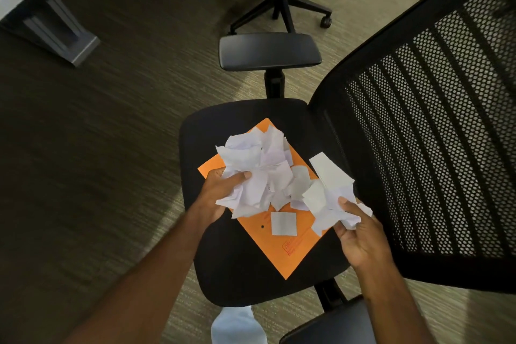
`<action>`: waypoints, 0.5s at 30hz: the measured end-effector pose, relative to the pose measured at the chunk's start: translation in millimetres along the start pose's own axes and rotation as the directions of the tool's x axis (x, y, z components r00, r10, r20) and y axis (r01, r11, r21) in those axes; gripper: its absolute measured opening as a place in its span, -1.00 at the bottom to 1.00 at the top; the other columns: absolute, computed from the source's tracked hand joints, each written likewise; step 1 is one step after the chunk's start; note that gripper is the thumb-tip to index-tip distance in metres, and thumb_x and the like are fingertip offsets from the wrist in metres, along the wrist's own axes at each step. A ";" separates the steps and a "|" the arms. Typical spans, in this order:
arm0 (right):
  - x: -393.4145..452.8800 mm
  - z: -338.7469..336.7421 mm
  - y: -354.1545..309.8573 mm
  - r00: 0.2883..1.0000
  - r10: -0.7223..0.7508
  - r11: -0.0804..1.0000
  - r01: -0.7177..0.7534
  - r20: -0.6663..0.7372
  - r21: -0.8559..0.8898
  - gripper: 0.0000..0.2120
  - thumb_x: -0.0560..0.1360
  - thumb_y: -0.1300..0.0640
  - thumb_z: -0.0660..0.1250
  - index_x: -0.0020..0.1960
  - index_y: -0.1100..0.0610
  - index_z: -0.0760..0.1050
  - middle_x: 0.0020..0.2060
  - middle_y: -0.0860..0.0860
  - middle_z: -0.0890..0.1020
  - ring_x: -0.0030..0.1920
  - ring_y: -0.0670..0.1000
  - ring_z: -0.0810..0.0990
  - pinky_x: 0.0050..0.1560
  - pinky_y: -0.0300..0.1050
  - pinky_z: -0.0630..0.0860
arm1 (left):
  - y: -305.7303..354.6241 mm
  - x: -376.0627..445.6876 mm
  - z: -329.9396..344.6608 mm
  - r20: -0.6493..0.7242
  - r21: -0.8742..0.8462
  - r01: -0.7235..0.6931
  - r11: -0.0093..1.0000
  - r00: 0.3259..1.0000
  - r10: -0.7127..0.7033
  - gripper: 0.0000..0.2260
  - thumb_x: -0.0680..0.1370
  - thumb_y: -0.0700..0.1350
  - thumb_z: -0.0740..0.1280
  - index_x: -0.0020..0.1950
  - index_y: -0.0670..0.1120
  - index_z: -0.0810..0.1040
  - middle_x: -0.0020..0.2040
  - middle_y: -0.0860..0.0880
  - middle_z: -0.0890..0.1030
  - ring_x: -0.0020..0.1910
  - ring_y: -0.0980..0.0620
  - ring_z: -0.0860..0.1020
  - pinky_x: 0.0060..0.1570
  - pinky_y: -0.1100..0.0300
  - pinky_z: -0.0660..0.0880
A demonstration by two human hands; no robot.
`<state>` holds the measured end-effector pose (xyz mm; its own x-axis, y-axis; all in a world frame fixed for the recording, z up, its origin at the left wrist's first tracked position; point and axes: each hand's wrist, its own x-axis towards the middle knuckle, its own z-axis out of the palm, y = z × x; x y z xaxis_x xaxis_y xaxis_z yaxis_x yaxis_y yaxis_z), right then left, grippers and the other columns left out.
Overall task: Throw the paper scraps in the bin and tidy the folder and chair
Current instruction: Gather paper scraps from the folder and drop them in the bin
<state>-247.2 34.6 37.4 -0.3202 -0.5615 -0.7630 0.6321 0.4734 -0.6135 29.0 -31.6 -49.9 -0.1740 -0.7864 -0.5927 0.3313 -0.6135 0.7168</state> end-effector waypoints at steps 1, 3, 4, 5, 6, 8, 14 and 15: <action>-0.6 1.0 0.0 1.000 -0.002 1.000 0.002 0.015 -0.003 -0.62 0.40 0.32 0.44 0.21 0.20 0.58 0.08 0.16 0.71 0.06 0.11 0.71 -0.02 -0.01 0.65 | -0.4 -0.2 1.5 0.008 -0.024 0.001 1.000 1.000 -0.001 -0.68 0.32 -0.02 0.61 0.02 -0.07 0.73 0.08 -0.13 0.72 0.08 -0.14 0.69 0.09 -0.01 0.63; -0.8 1.6 1.0 0.999 -0.001 1.000 0.001 0.040 -0.014 -0.60 0.39 0.31 0.44 0.22 0.21 0.57 0.10 0.17 0.70 0.08 0.12 0.70 -0.02 -0.01 0.65 | -0.6 0.3 3.8 0.017 -0.051 0.008 0.999 1.000 -0.008 -0.60 0.30 0.00 0.63 0.07 -0.10 0.71 0.12 -0.16 0.71 0.11 -0.14 0.68 0.12 -0.02 0.62; -0.8 1.5 1.4 0.999 0.001 1.000 0.000 0.046 -0.016 -0.60 0.39 0.31 0.44 0.22 0.21 0.57 0.10 0.17 0.70 0.08 0.12 0.70 -0.03 -0.01 0.66 | 0.0 0.4 4.9 0.014 -0.050 0.013 0.999 1.000 -0.013 -0.56 0.29 0.01 0.63 0.10 -0.12 0.69 0.13 -0.16 0.70 0.11 -0.14 0.68 0.13 -0.03 0.62; -0.8 1.2 1.4 0.999 0.000 1.000 0.001 0.048 -0.016 -0.60 0.39 0.31 0.44 0.23 0.21 0.57 0.10 0.18 0.70 0.08 0.12 0.70 -0.03 -0.01 0.66 | 1.1 -0.1 6.1 0.005 -0.039 0.013 0.999 1.000 -0.013 -0.52 0.29 0.02 0.63 0.13 -0.14 0.68 0.14 -0.17 0.70 0.12 -0.15 0.67 0.13 -0.04 0.61; -0.5 0.5 1.0 0.999 -0.003 1.000 0.004 0.044 -0.016 -0.60 0.39 0.31 0.44 0.23 0.20 0.57 0.11 0.18 0.70 0.10 0.13 0.70 -0.01 0.00 0.65 | 1.7 -0.6 6.9 -0.007 -0.026 0.010 1.000 1.000 -0.010 -0.51 0.29 0.03 0.64 0.13 -0.14 0.67 0.13 -0.17 0.70 0.12 -0.15 0.67 0.12 -0.05 0.62; 0.0 -0.4 0.0 0.999 -0.012 1.000 0.013 0.032 -0.020 -0.60 0.37 0.29 0.46 0.20 0.18 0.58 0.10 0.17 0.70 0.12 0.14 0.69 0.05 0.05 0.61 | 2.1 -1.5 8.1 -0.046 0.002 0.006 1.000 0.999 -0.006 -0.55 0.30 0.01 0.63 0.11 -0.14 0.67 0.08 -0.14 0.72 0.09 -0.16 0.68 0.04 -0.02 0.63; -2.7 -3.9 5.9 1.000 -0.003 1.000 0.003 0.023 -0.019 -0.63 0.35 0.29 0.47 0.16 0.17 0.59 0.07 0.16 0.72 0.06 0.12 0.72 0.04 0.05 0.63 | -13.1 -5.1 4.4 -0.188 0.129 0.042 0.991 0.982 -0.017 -0.73 0.41 -0.14 0.58 0.07 -0.12 0.67 0.03 -0.12 0.73 0.01 -0.10 0.70 -0.03 0.01 0.65; -2.8 -4.9 6.5 1.000 -0.001 1.000 0.002 0.024 -0.018 -0.64 0.37 0.30 0.47 0.15 0.17 0.59 0.06 0.16 0.72 0.08 0.13 0.71 0.04 0.06 0.63 | -15.8 -6.8 3.0 -0.190 0.115 0.031 0.993 0.982 -0.008 -0.72 0.41 -0.15 0.57 0.09 -0.13 0.67 0.04 -0.12 0.73 0.02 -0.10 0.70 -0.02 0.02 0.65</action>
<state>-245.6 42.6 34.5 -0.3039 -0.5783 -0.7571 0.6185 0.4847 -0.6185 22.2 -16.8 -56.1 0.0028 -0.7532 -0.6578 0.2173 -0.6416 0.7356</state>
